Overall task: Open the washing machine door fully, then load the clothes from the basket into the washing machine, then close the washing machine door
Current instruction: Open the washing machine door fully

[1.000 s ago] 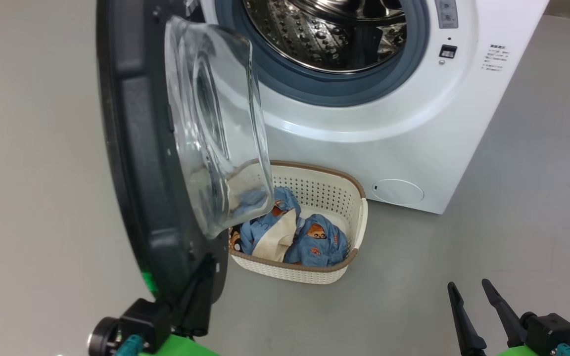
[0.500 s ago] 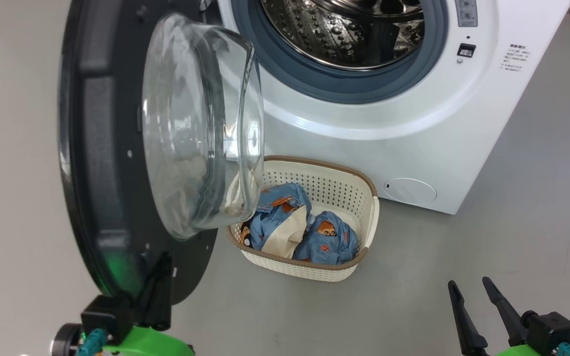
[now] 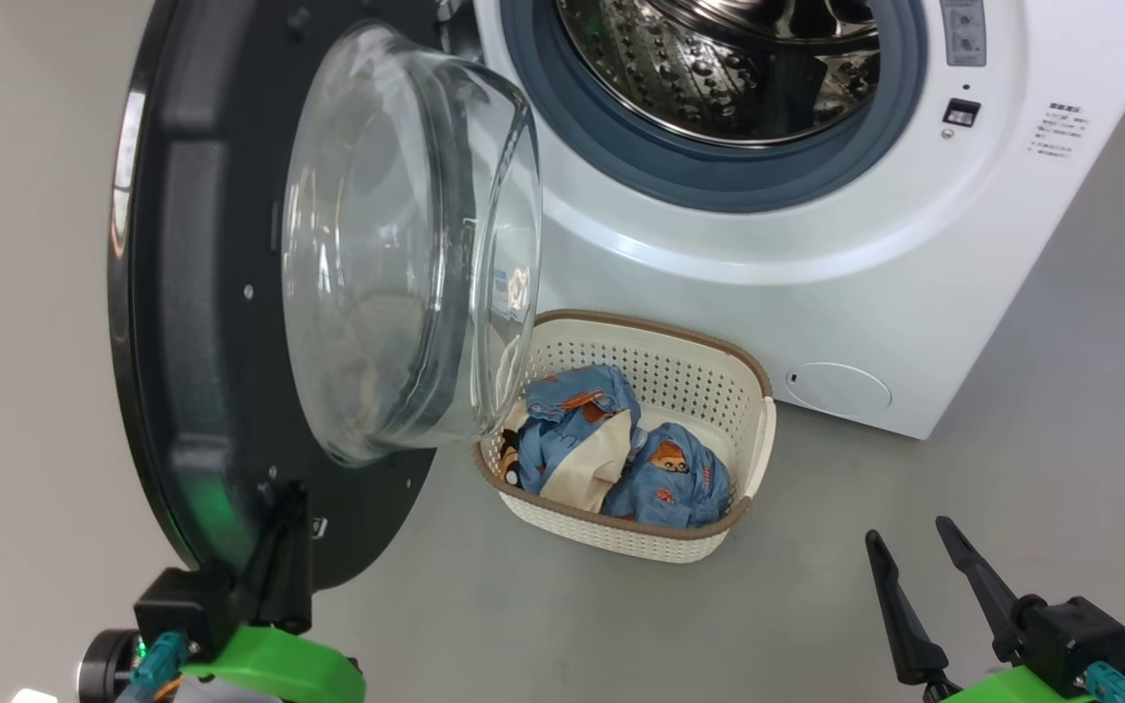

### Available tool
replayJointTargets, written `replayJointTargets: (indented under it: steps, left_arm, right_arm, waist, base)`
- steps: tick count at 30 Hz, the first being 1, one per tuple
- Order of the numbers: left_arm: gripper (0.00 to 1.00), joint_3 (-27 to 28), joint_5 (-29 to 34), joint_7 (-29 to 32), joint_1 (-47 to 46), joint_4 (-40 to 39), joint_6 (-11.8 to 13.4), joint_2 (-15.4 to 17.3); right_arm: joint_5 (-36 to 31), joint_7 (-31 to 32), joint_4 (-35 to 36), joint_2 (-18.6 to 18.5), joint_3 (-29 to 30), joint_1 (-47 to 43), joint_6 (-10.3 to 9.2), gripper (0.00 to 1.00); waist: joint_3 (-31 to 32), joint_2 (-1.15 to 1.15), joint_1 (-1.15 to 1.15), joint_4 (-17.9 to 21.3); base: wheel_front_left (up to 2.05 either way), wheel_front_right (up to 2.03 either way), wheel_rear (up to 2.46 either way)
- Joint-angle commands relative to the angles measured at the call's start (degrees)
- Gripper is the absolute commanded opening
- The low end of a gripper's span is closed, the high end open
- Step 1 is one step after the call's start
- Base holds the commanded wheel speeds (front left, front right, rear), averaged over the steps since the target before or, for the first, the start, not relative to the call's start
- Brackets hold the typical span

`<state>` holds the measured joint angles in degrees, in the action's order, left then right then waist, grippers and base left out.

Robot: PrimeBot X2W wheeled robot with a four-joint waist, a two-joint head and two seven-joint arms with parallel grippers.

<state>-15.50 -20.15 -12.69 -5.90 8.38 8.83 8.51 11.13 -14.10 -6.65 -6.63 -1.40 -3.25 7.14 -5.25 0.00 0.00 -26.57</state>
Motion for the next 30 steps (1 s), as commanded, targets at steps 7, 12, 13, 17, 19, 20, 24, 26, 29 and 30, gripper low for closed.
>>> replayJointTargets:
  steps: [7, 12, 13, 17, 19, 20, 24, 26, 29, 30]
  left_arm:
    - [0.00, 3.8, -0.7, -1.5, -3.5, 1.0, 0.7, 1.3]
    - [0.00, 4.4, -0.7, -1.9, -4.1, 2.5, 0.5, 1.2]
    - [0.00, 4.5, -0.6, -2.0, -4.2, 2.7, 0.3, 1.2]
    - [0.00, 5.0, -0.6, -2.1, -4.7, 3.9, 0.1, 1.1]
    - [0.00, 5.2, -0.5, -2.2, -5.0, 4.5, -0.1, 0.9]
    - [0.00, 5.3, -0.5, -2.2, -5.1, 4.8, -0.2, 0.8]
    - [0.00, 6.1, -0.3, -2.3, -5.9, 5.9, -0.6, 0.6]
    - [0.00, 6.7, 0.0, -2.3, -6.5, 6.5, -0.9, 0.7]
    - [0.00, 7.5, 0.4, -2.3, -7.6, 7.8, -1.4, 1.0]
    - [0.00, 7.9, 0.4, -2.3, -8.0, 8.3, -1.6, 1.1]
  right_arm:
    - [-0.7, 1.4, 3.4, 0.1, -2.4, 2.5, 0.35, 1.00]
    - [-0.8, 1.9, 4.0, 0.1, -2.6, 2.6, 0.35, 1.00]
    - [-0.8, 2.0, 4.2, 0.1, -2.7, 2.6, 0.35, 1.00]
    - [-0.9, 2.4, 4.7, 0.1, -2.9, 2.6, 0.35, 1.00]
    - [-0.8, 2.5, 4.9, 0.0, -3.0, 2.6, 0.35, 1.00]
    - [-0.8, 2.6, 4.9, -0.1, -3.0, 2.6, 0.35, 1.00]
    - [-0.7, 2.9, 5.0, -0.2, -3.2, 2.5, 0.35, 1.00]
    - [-0.7, 3.1, 5.0, -0.3, -3.3, 2.5, 0.35, 1.00]
    - [-0.5, 3.3, 5.1, -0.5, -3.5, 2.4, 0.35, 1.00]
    - [-0.5, 3.3, 5.1, -0.6, -3.6, 2.3, 0.35, 1.00]
  waist:
    - [0.5, 0.00, 0.00, -1.5]
    - [0.7, 0.00, 0.00, -2.2]
    - [0.7, 0.00, 0.00, -2.3]
    - [0.8, 0.00, 0.00, -2.6]
    - [0.8, 0.00, 0.00, -2.7]
    - [0.8, 0.00, 0.00, -2.8]
    - [1.0, 0.00, 0.00, -3.1]
    - [1.1, 0.00, 0.00, -3.1]
    - [1.1, 0.00, 0.00, -3.0]
    - [1.1, 0.00, 0.00, -3.0]
  base:
    - [0.00, 0.00, 0.00]
    - [0.00, 0.00, 0.00]
    - [0.00, 0.00, 0.00]
    - [0.00, 0.00, 0.00]
    - [0.00, 0.00, 0.00]
    - [0.00, 0.00, 0.00]
    - [0.00, 0.00, 0.00]
    - [0.00, 0.00, 0.00]
    - [0.00, 0.00, 0.00]
    - [0.00, 0.00, 0.00]
